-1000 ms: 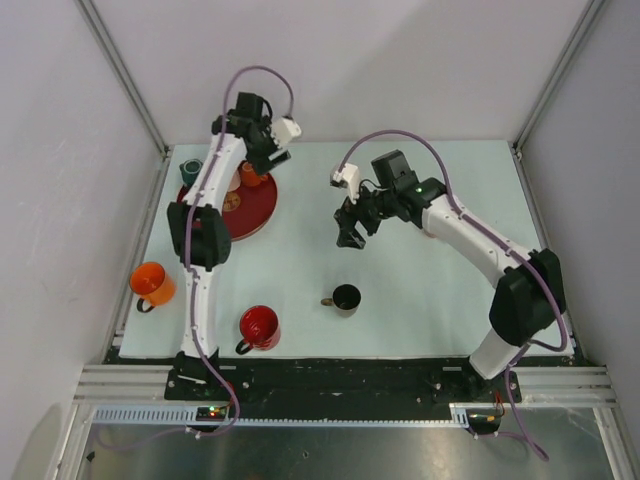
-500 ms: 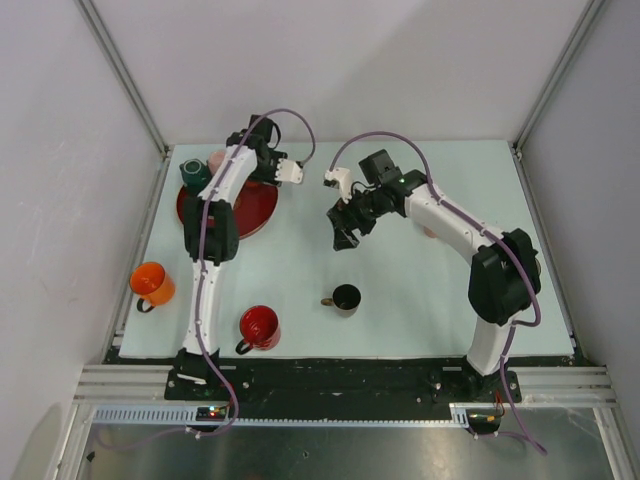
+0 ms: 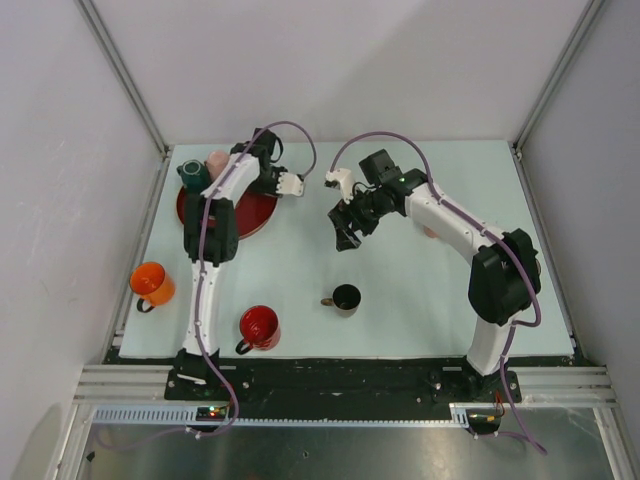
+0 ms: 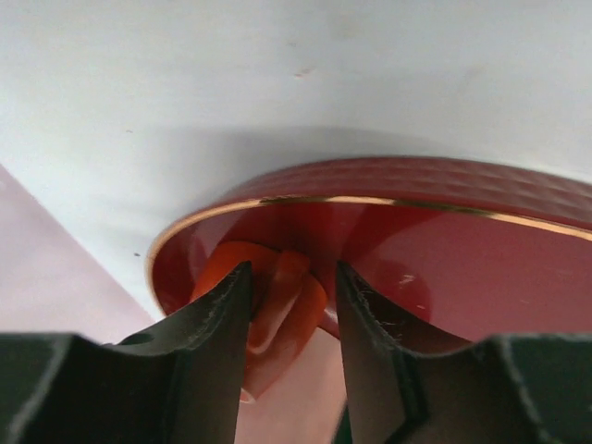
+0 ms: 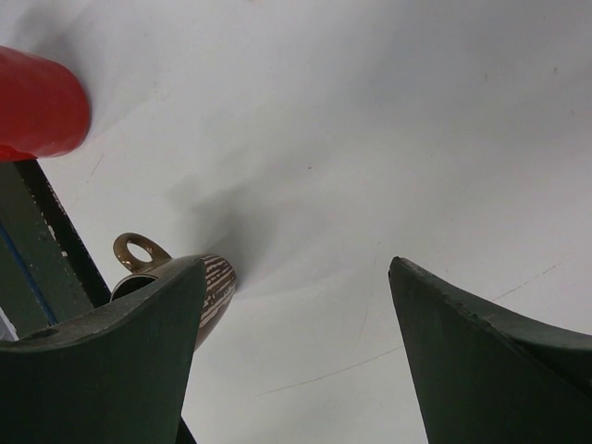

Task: Turn the mug right side up

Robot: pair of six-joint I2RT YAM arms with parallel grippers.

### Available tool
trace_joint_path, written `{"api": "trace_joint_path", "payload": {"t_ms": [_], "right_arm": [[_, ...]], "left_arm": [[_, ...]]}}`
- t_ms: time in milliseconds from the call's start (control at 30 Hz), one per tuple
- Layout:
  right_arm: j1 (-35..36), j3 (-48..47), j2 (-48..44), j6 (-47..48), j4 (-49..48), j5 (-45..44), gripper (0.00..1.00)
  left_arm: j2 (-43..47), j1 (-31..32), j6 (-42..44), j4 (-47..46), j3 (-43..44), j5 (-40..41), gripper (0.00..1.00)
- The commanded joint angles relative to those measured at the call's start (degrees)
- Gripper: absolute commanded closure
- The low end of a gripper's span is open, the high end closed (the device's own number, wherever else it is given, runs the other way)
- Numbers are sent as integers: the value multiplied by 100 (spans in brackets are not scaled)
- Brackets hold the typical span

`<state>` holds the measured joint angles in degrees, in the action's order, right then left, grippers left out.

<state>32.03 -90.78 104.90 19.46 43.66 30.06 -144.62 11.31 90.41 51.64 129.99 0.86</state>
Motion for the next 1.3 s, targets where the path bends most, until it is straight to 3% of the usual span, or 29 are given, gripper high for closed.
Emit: {"api": "trace_joint_path", "payload": {"t_ms": [0, 133, 367, 500, 633, 700, 833, 900, 1033, 1267], "right_arm": [[27, -210, -111, 8, 50, -58, 15], [19, -115, -202, 56, 11, -63, 15], [39, -72, -188, -22, 35, 21, 15], [55, -41, -184, -52, 81, -82, 16], [66, -23, -150, -63, 120, -74, 16], [82, -52, -107, -65, 124, -56, 16], [134, -179, 17, -70, 172, -33, 16], [158, -245, 67, -62, 196, -11, 16], [194, -323, 108, -15, 286, -62, 16], [218, -283, 10, -11, 318, -146, 17]], "left_arm": [[794, -34, -215, 180, -655, 34, 57], [863, -33, -22, 161, -815, 177, 56], [633, -28, 676, 96, -266, 274, 36], [878, -4, -59, 88, -153, -417, 30], [1332, -24, -1714, 17, -284, -1359, 27], [1351, -41, -3138, -199, -126, -1426, 29], [1247, -69, -6567, -833, 43, -266, 33], [1198, -72, -7667, -1047, 4, 376, 35], [1092, -72, -8976, -1326, -134, 1174, 36], [940, -114, -9915, -1289, -18, 1536, 34]]}}
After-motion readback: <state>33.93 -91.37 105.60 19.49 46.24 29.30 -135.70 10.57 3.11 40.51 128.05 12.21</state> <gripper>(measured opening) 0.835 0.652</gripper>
